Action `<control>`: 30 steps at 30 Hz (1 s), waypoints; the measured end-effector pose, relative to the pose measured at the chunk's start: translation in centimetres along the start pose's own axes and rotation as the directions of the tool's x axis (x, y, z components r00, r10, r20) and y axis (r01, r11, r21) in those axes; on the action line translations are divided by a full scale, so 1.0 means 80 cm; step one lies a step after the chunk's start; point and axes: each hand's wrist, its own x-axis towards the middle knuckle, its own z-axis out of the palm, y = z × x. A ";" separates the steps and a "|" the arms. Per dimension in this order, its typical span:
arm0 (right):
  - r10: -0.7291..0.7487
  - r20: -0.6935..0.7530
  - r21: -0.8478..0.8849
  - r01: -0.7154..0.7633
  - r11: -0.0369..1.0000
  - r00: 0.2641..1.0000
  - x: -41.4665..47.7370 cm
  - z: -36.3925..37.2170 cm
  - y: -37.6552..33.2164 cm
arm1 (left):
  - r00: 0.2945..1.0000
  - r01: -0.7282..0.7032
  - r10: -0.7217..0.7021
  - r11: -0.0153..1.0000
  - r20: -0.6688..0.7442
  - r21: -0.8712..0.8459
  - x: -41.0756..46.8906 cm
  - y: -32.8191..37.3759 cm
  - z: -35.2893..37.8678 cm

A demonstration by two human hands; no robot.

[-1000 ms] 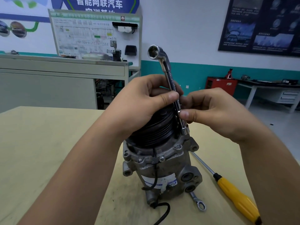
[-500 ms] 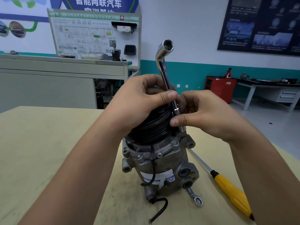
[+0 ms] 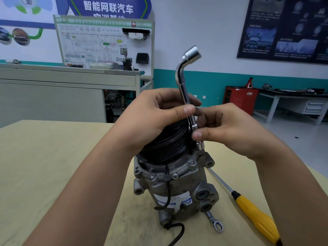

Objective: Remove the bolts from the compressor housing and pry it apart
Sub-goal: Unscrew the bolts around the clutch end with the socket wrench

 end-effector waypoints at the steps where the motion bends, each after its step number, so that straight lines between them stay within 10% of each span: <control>1: -0.003 0.002 0.004 0.003 1.000 1.000 0.000 -0.001 0.000 | 1.000 0.003 -0.003 1.000 0.025 -0.018 -0.001 0.001 -0.001; 30: -0.060 -0.061 -0.288 0.040 0.957 0.996 -0.007 0.001 -0.012 | 0.982 0.069 -0.064 0.997 -0.177 0.026 0.002 0.001 0.007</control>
